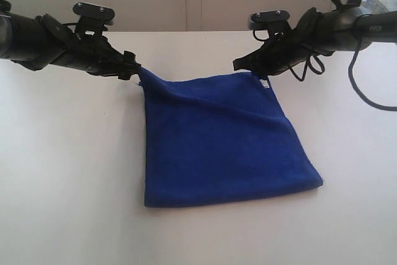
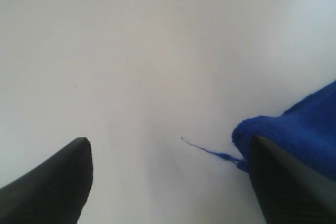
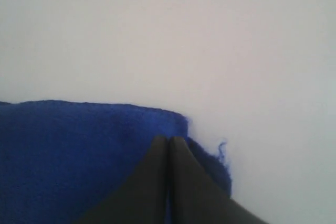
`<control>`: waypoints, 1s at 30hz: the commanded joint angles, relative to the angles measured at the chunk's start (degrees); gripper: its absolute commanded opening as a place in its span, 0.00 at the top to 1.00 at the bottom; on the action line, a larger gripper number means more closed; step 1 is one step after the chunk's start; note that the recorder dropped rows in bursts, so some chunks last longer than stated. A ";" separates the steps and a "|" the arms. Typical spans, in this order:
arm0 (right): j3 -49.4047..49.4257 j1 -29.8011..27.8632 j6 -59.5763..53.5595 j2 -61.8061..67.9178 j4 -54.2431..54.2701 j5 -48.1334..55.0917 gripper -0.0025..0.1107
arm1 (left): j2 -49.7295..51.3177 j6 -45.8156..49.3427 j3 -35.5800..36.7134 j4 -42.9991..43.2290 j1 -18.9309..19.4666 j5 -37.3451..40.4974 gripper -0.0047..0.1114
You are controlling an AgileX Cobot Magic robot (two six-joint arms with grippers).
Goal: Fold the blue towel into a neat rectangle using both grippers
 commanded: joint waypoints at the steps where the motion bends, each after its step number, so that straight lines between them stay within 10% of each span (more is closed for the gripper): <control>1: -0.21 -0.98 -0.25 -0.82 -0.66 0.25 0.98 | -0.59 -0.27 -0.12 -0.69 0.02 0.80 0.24; 12: -0.21 -0.79 -0.02 -0.82 0.48 1.91 0.70 | -0.59 -0.27 -0.12 -0.69 0.02 0.80 0.24; 21: -0.21 -0.79 0.24 0.11 1.44 1.88 0.71 | -0.59 -0.27 -0.12 -0.69 0.02 0.80 0.24; 30: -0.21 -0.79 0.24 0.11 1.44 3.01 0.97 | -0.59 -0.27 -0.12 -0.69 0.02 0.80 0.24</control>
